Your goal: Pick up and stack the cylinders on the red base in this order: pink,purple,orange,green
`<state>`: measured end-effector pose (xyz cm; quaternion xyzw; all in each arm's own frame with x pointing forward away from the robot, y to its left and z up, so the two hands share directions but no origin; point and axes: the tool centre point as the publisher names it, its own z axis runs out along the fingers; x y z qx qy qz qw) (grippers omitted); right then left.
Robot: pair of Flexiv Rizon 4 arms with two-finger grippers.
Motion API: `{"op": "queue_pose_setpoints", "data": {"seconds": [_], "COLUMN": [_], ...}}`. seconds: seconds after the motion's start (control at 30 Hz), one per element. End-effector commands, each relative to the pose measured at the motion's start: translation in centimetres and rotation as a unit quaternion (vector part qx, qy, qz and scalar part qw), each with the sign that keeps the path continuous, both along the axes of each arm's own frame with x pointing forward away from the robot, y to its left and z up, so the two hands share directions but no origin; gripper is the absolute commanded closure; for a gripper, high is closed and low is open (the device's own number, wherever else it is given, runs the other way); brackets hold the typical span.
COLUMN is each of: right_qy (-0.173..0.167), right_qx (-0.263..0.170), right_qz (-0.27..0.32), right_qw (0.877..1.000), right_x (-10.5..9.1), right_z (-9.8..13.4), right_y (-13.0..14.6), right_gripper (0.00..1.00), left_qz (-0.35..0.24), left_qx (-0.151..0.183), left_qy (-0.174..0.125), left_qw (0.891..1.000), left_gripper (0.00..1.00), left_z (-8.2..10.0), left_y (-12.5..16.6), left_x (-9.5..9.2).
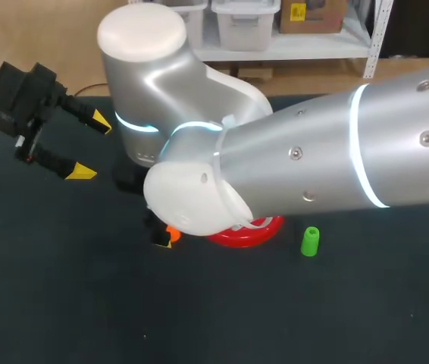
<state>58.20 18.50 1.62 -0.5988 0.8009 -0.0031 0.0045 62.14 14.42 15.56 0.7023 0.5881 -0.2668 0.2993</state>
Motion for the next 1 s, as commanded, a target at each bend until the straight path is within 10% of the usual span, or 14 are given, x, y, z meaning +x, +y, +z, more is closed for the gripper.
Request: {"op": "queue_pose_setpoints", "data": {"seconds": [0.03, 0.33, 0.4, 1.0], "right_qy": [0.002, 0.004, 0.004, 0.003], "right_qx": [-0.002, -0.004, -0.007, -0.012], "right_qz": [-0.001, 0.000, -0.003, -0.007], "right_qw": [1.000, 1.000, 1.000, 1.000], "right_x": [0.09, 0.09, 0.15, 0.18], "right_z": [-0.27, -0.46, -0.51, -0.58], "right_y": [0.12, 0.37, 0.33, -0.23], "right_gripper": [0.00, 0.00, 0.98, 1.00], "left_qz": [-0.001, -0.001, -0.001, -0.001], "left_qx": [-0.001, -0.001, -0.001, -0.001], "left_qy": [0.000, 0.000, 0.000, 0.000], "left_qw": [1.000, 1.000, 1.000, 1.000], "left_gripper": [0.00, 0.00, 0.00, 0.00], "left_z": [-0.08, -0.08, -0.08, -0.08], "left_y": [0.05, 0.05, 0.05, 0.05], "left_x": [0.09, 0.09, 0.09, 0.09]}}
